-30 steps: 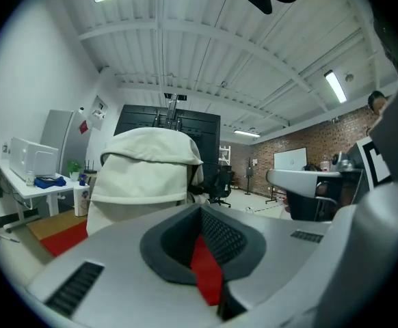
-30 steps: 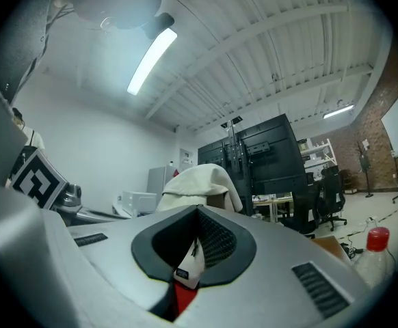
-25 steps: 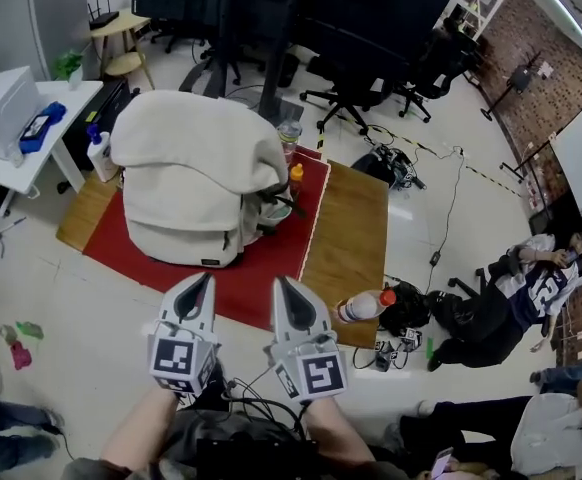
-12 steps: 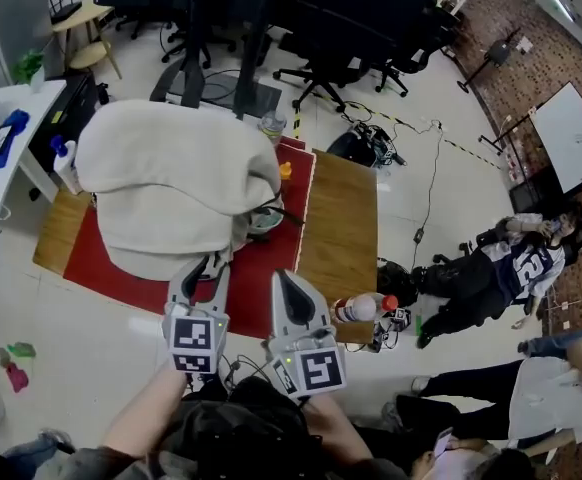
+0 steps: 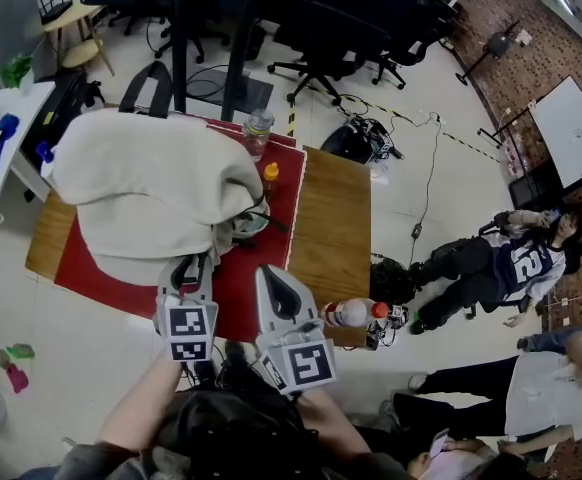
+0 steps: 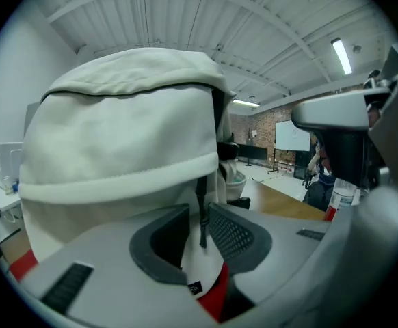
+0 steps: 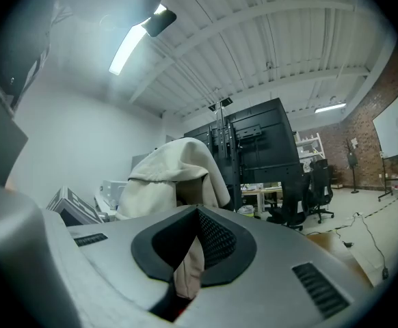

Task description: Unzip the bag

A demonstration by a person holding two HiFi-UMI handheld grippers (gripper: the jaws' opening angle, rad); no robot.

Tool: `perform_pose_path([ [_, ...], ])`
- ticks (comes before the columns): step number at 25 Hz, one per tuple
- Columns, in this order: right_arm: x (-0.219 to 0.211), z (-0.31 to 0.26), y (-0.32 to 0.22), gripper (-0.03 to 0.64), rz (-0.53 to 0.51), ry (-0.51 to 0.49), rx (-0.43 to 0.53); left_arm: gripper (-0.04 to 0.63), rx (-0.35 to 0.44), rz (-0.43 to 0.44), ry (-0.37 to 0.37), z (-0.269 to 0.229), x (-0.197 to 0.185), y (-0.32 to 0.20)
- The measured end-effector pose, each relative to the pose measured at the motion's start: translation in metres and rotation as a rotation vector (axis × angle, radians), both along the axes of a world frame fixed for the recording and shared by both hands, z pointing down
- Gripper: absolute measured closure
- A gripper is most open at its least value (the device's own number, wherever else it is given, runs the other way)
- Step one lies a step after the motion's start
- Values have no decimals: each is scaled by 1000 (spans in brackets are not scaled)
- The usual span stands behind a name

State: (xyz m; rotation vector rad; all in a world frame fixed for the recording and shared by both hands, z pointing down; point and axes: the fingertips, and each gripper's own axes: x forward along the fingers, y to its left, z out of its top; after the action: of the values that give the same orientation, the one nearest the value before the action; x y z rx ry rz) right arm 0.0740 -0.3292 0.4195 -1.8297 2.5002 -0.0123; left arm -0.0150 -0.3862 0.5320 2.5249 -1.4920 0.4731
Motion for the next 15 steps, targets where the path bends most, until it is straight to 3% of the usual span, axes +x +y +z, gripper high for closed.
perform_pose_path([
  [3, -1, 0, -8, 607, -30, -3, 3, 545, -3, -9, 0, 2, -3, -2],
  [9, -24, 33, -16, 607, -177, -2, -100, 546, 3, 62, 33, -8, -12, 14],
  [15, -56, 65, -21, 605, -327, 69, -216, 548, 22, 135, 7, -20, -23, 35],
])
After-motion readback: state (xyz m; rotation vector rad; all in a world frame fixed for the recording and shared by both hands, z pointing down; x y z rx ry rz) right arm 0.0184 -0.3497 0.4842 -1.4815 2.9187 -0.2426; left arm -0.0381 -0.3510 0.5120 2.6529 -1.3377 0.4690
